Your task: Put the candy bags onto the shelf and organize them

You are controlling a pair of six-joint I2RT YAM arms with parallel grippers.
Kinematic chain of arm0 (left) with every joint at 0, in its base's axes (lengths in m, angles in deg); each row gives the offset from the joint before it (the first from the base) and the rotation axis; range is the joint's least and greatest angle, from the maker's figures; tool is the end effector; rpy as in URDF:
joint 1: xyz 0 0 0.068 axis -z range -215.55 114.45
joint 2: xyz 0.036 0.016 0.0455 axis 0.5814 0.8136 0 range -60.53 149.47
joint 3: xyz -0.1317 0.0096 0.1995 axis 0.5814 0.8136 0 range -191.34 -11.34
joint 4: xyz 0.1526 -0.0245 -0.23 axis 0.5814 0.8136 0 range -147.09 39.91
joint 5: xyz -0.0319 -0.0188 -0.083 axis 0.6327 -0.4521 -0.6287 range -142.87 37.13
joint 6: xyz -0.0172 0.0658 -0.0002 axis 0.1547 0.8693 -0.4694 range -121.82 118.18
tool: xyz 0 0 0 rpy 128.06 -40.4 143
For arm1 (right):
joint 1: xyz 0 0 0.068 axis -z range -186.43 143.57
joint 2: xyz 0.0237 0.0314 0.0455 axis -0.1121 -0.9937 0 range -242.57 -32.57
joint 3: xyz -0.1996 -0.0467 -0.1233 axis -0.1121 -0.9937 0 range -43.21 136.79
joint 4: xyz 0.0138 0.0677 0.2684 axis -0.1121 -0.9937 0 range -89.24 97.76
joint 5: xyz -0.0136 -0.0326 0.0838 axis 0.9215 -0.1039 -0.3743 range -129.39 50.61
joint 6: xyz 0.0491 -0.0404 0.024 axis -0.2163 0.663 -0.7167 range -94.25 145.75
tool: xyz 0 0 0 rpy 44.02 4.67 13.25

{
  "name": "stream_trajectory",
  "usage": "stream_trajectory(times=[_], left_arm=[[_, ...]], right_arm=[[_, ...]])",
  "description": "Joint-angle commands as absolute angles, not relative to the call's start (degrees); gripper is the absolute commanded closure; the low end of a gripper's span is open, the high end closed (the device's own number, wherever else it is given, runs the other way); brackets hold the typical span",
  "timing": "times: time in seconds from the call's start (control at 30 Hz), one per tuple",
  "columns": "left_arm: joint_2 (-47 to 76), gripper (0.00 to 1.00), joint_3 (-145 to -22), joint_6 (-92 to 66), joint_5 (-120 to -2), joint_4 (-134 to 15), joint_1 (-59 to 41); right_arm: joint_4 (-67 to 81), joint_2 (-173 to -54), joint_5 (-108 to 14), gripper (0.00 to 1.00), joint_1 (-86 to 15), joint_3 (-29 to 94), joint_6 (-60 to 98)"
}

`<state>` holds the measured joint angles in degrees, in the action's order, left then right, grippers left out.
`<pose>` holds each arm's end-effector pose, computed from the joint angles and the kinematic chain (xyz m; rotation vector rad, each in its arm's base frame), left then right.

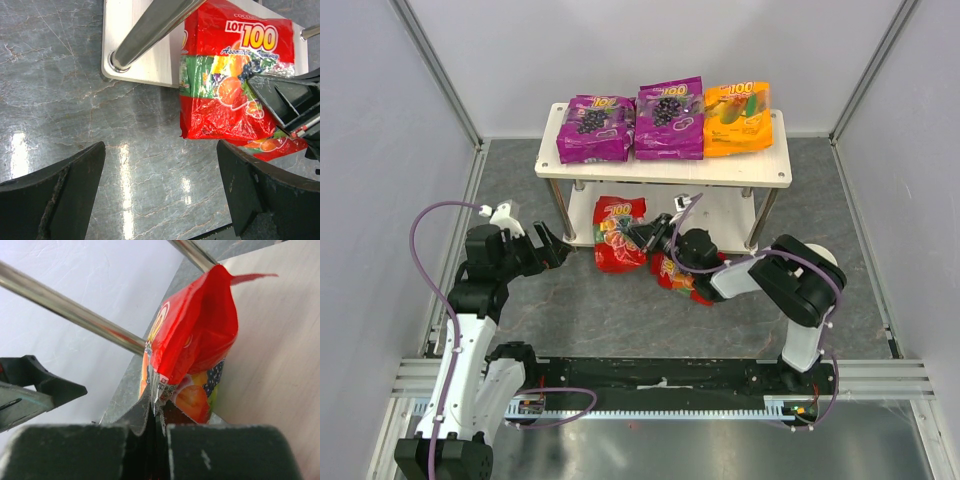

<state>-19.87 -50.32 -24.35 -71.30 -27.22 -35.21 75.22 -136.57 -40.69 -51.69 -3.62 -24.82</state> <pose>0.2166 -0.0185 0.2492 -0.2206 2.1323 -0.5763 0.2603 0.2644 0.1326 0.0578 1.6771 1.3263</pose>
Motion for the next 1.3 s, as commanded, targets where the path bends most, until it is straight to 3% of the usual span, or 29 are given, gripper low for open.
stream_trajectory(times=[0.0,1.27], left_arm=[[-20.5,0.01,-51.1,-25.6,-71.9,-29.0,-35.5],[-20.1,0.01,-51.1,-25.6,-72.2,-28.9,-35.5]], right_arm=[[98.5,-138.8,-39.7,1.00,-50.9,1.4,-29.2],[97.8,-146.4,-38.0,1.00,-44.8,9.4,-31.4]])
